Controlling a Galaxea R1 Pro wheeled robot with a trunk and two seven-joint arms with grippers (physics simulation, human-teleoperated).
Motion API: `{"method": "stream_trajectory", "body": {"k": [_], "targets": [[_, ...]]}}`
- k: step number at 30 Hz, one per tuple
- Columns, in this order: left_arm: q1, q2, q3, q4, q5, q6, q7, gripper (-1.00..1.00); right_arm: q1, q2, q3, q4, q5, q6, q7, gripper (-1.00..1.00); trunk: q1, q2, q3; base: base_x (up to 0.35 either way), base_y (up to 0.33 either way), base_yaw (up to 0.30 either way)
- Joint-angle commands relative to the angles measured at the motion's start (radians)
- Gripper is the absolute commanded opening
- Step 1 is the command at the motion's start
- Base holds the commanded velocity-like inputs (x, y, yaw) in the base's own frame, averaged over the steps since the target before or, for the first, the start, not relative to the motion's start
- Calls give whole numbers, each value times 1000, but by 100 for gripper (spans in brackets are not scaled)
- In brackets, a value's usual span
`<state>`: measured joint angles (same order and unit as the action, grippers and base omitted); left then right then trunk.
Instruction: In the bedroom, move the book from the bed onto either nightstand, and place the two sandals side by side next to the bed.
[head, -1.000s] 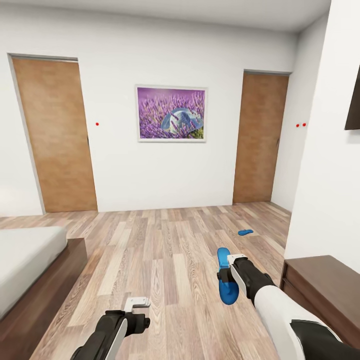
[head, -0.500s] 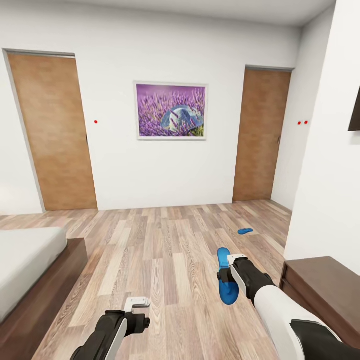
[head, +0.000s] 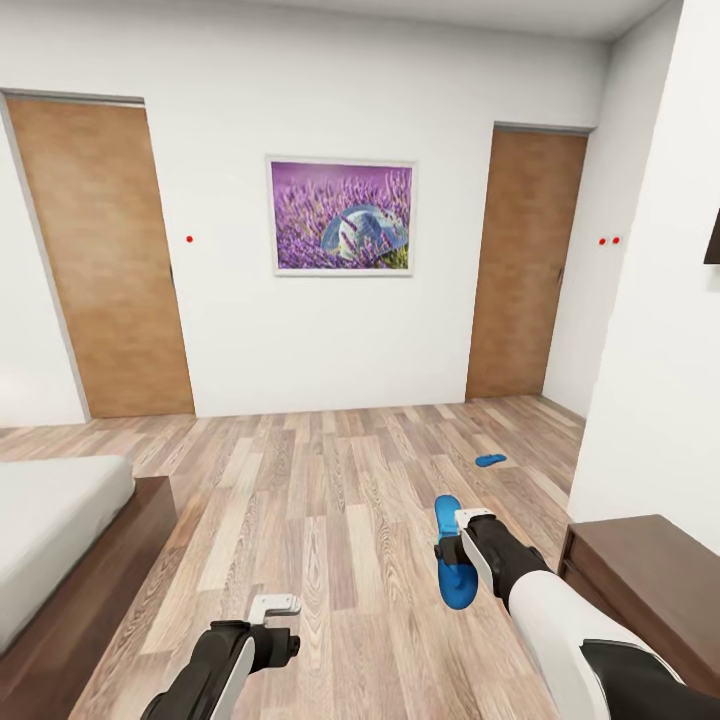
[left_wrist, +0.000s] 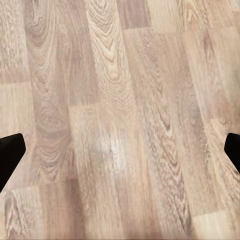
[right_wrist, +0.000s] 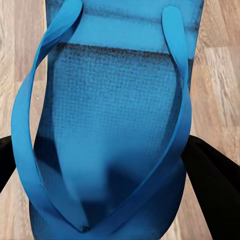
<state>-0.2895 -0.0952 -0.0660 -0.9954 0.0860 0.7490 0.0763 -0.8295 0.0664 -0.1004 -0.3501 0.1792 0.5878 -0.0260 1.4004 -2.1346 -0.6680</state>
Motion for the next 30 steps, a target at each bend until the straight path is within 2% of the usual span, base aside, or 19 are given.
{"method": "stream_trajectory", "body": {"k": [1,30], "targets": [[0,0,-2,-1,9,4,8,100,0,1,-8,-1,8,4,0,-100,-4,7,0,0,0,0],[0,0,-2,-4,9,3,8,100,0,1,-8,-1,8,4,0,-100,-115,210,44,0,0,0]]}}
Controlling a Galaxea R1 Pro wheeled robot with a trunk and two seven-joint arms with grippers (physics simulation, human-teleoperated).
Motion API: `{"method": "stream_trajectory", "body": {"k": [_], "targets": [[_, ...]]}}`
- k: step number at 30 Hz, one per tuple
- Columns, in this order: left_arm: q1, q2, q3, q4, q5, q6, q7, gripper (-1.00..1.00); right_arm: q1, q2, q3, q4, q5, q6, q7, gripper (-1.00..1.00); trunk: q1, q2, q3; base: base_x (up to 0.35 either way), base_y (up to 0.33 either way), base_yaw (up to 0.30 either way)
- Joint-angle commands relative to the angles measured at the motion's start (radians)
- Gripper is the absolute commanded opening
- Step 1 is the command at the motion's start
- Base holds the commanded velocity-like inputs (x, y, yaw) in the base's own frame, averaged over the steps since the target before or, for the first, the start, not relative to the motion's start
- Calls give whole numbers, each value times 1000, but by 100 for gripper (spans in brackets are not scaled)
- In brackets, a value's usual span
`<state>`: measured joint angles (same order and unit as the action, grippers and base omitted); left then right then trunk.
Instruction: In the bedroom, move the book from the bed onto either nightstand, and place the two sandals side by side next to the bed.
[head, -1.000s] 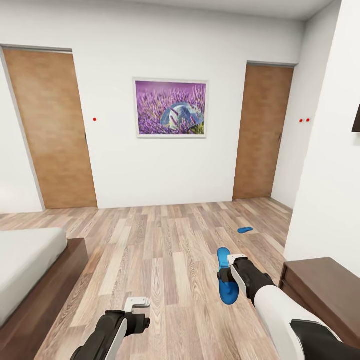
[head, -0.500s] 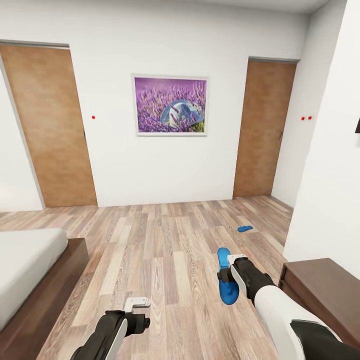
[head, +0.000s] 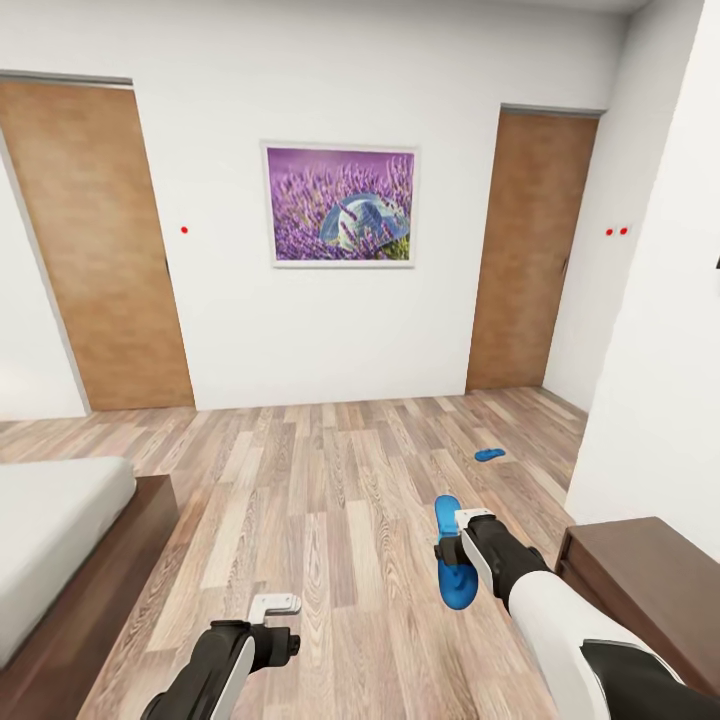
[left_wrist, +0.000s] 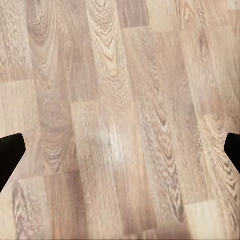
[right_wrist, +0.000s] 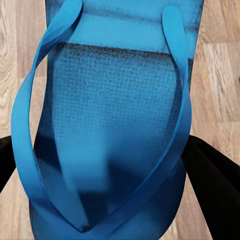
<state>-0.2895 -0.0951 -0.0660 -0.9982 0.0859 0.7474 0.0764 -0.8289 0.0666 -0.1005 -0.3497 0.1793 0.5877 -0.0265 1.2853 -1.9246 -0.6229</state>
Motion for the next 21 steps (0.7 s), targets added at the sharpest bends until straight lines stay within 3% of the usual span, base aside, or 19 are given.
{"method": "stream_trajectory", "body": {"k": [1,21], "targets": [[0,0,-2,-1,9,4,8,100,-1,1,-8,-2,8,4,0,-100,-4,7,0,0,0,0],[0,0,-2,-3,9,4,8,100,1,2,-8,-1,8,4,0,-100,-81,147,54,0,0,0]]}}
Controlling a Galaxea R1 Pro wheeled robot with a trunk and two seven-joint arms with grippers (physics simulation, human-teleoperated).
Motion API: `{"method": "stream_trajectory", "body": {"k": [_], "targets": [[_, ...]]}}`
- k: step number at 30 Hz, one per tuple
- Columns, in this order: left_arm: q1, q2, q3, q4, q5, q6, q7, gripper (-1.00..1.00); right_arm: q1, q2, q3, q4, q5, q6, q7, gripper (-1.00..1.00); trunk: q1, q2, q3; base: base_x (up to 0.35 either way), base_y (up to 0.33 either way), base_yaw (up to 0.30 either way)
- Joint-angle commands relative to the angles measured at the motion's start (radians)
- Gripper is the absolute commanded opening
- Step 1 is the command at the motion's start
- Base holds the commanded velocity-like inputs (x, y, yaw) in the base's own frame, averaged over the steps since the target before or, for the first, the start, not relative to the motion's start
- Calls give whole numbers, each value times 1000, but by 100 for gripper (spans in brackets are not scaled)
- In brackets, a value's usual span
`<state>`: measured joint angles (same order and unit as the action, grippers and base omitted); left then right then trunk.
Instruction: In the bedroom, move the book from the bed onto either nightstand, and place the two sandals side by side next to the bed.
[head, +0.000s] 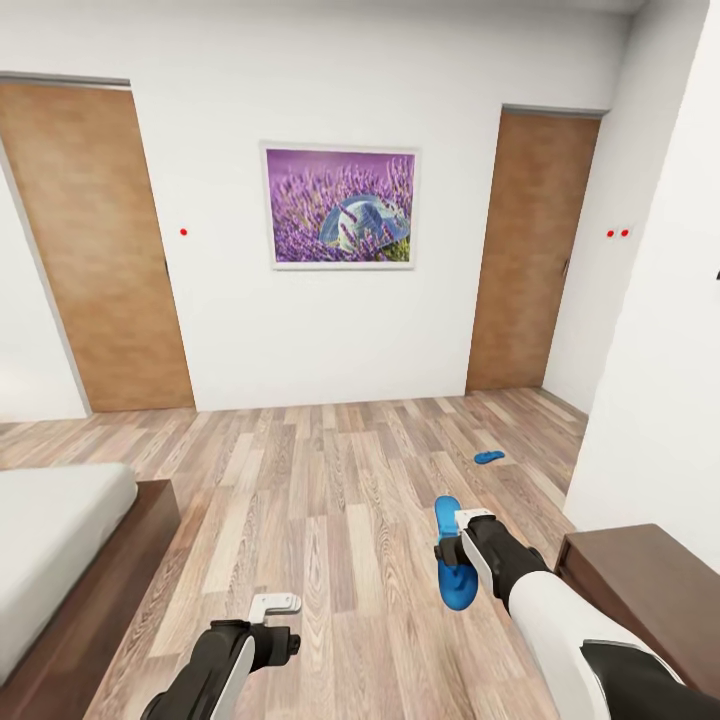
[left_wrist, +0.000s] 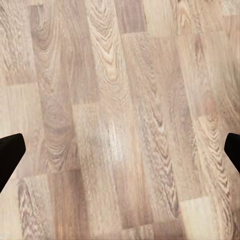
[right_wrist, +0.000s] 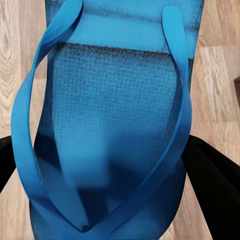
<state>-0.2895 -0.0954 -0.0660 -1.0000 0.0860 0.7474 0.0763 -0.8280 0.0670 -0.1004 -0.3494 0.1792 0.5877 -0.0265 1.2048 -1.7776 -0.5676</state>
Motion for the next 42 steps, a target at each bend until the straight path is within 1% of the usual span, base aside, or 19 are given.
{"method": "stream_trajectory", "body": {"k": [1,42], "targets": [[0,0,-2,-2,9,4,8,100,0,1,-8,-2,8,4,0,-100,-4,7,2,0,0,0],[0,0,-2,-2,9,4,8,100,1,2,-8,-1,8,4,0,-100,-161,294,131,0,0,0]]}}
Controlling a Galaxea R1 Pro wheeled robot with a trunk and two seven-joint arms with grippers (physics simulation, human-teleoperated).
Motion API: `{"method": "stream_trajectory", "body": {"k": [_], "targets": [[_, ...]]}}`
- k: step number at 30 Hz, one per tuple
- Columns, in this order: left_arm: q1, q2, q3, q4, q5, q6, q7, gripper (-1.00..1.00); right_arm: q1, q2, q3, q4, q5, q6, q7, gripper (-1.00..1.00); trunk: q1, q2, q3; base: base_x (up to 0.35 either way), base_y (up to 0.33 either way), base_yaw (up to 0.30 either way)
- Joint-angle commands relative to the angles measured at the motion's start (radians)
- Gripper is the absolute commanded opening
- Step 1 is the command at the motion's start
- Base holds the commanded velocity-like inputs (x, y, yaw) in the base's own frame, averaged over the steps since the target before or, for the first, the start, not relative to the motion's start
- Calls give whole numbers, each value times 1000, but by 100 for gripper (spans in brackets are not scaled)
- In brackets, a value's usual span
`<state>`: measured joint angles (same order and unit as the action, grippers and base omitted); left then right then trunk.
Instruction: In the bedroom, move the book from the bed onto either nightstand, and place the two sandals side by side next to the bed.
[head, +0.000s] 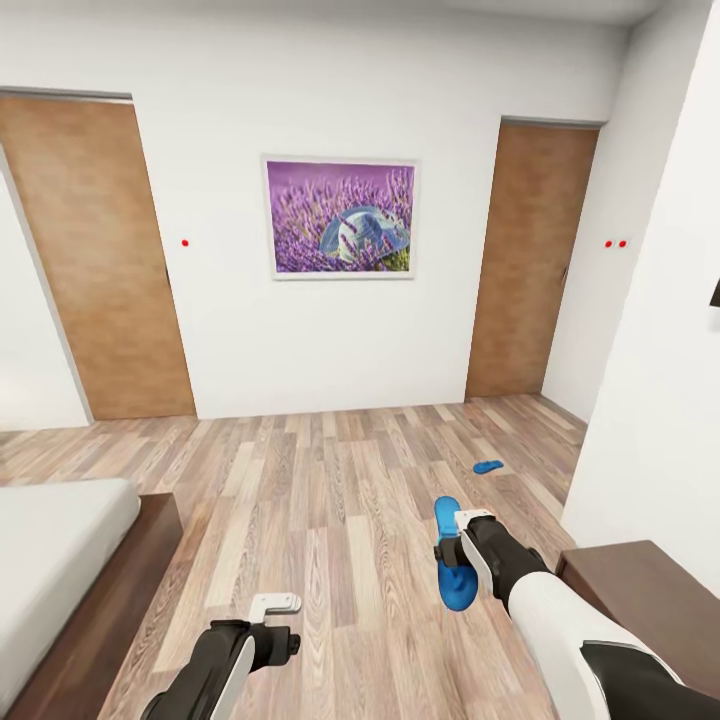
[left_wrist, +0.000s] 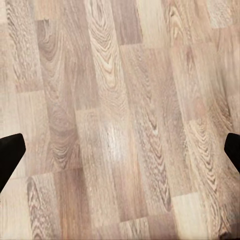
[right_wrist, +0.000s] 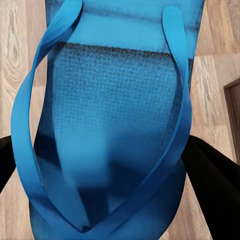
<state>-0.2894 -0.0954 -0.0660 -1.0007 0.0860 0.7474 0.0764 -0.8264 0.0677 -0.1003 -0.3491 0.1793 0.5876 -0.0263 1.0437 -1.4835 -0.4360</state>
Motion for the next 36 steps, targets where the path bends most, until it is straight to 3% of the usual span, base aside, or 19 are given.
{"method": "stream_trajectory", "body": {"k": [1,36], "targets": [[-1,0,-1,-2,9,4,8,100,0,1,-9,-2,8,4,0,-100,-4,7,2,0,0,0],[-1,0,-1,-5,9,4,8,100,0,2,-9,-1,8,4,0,-100,-138,252,112,0,0,0]]}}
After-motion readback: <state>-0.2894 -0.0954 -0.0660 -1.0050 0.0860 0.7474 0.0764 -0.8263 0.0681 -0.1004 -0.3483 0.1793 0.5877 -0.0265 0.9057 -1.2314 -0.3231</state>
